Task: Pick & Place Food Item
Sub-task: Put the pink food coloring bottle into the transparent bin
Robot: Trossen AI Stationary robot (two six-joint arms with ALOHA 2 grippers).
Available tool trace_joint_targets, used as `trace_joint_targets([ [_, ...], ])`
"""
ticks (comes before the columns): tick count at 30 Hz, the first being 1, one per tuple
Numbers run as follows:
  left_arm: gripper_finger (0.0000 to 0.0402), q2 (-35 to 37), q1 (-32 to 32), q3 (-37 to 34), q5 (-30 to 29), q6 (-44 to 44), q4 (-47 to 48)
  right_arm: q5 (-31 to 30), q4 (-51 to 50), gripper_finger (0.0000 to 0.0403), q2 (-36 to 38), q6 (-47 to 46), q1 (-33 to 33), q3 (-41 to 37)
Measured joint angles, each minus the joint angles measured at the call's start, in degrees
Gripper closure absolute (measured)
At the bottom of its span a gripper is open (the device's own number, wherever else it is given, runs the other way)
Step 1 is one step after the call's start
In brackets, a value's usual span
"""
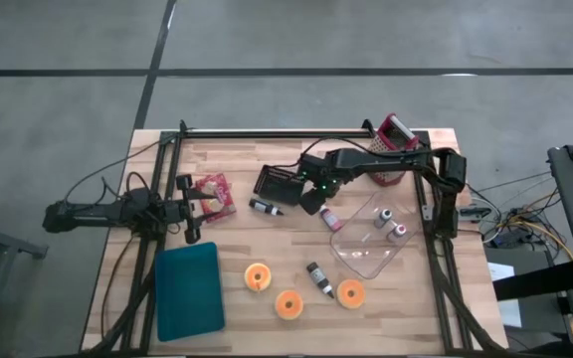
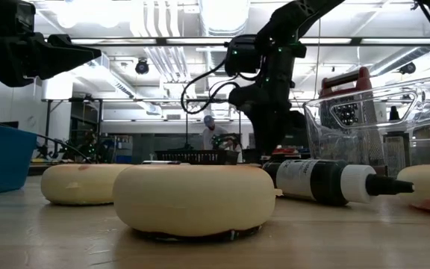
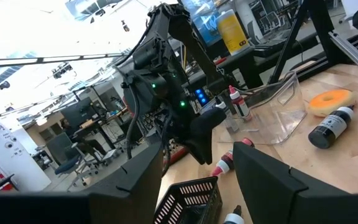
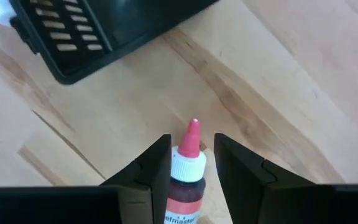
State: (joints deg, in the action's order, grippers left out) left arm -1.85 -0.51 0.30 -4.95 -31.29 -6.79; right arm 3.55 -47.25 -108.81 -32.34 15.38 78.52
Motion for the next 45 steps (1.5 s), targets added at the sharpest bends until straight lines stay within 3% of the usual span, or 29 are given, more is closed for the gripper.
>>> trace_joint_targets([
  [12, 0.0202, 0.0, 0.0, 0.0, 0.0, 0.0, 0.0, 2.47, -3.9, 0.0273, -0.55, 0.87, 1.81, 3.95],
  [24, 0.0202, 0.0, 0.0, 0.01, 0.01, 0.0, 0.0, -0.74, -21.68, 0.0275, -0.31, -0.7, -2.0, 14.88],
  [37, 0.0202, -0.02, 0.0, -0.01, 0.01, 0.0, 0.0, -0.73, -18.61, 0.0221, -3.2, -0.69, -1.05, 14.04],
  [45, 0.0202, -0.01, 0.0, 0.0, 0.02, 0.0, 0.0, -2.1, -17.57, 0.022, -8.18, -0.17, -0.36, 13.97],
])
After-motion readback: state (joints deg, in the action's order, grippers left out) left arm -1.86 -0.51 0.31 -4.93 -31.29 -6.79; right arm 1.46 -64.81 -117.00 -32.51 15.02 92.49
